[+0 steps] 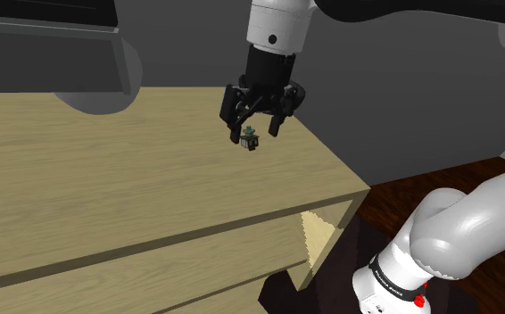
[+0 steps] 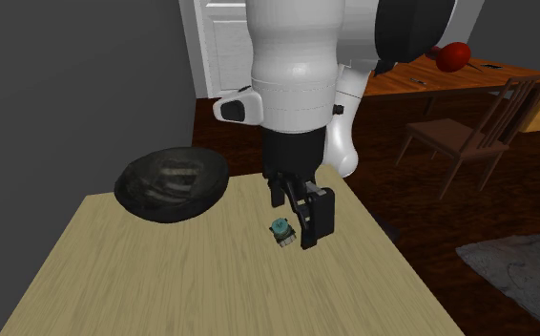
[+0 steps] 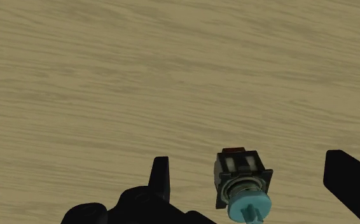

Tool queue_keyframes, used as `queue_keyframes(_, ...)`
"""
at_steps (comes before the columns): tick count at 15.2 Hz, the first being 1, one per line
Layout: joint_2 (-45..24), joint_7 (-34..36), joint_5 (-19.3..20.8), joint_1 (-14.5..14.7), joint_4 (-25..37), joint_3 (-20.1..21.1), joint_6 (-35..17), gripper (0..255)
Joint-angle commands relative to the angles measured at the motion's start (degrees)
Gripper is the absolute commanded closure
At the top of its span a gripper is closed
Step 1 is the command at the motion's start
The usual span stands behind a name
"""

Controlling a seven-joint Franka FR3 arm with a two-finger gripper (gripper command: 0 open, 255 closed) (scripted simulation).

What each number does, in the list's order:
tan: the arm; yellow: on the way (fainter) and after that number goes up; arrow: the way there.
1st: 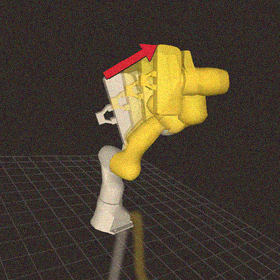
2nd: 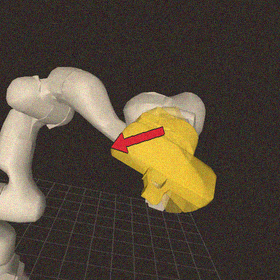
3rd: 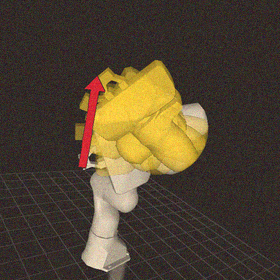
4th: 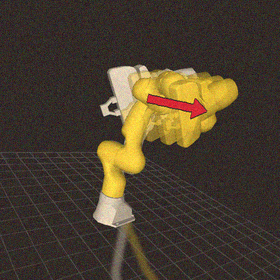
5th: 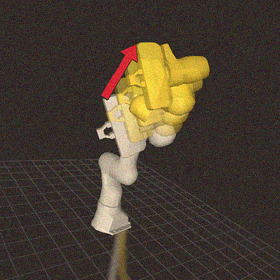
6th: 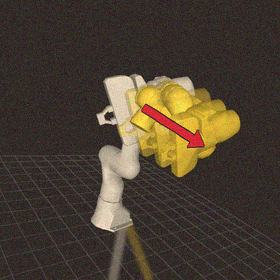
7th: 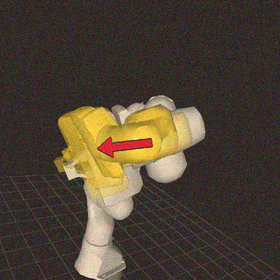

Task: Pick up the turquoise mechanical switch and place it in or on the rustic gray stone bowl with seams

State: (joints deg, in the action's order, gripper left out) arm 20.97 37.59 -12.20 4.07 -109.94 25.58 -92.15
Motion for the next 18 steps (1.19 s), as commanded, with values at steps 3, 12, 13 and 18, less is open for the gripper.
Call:
queue_keyframes(3,0.0,0.0,0.0,0.0,-0.1,0.0,-0.2,0)
queue_keyframes(12,0.0,0.0,0.0,0.0,-0.1,0.0,-0.1,255)
queue_keyframes(13,0.0,0.0,0.0,0.0,-0.1,0.0,-0.1,255)
queue_keyframes(18,-0.6,0.4,0.3,-0.1,2.7,-0.1,2.1,255)
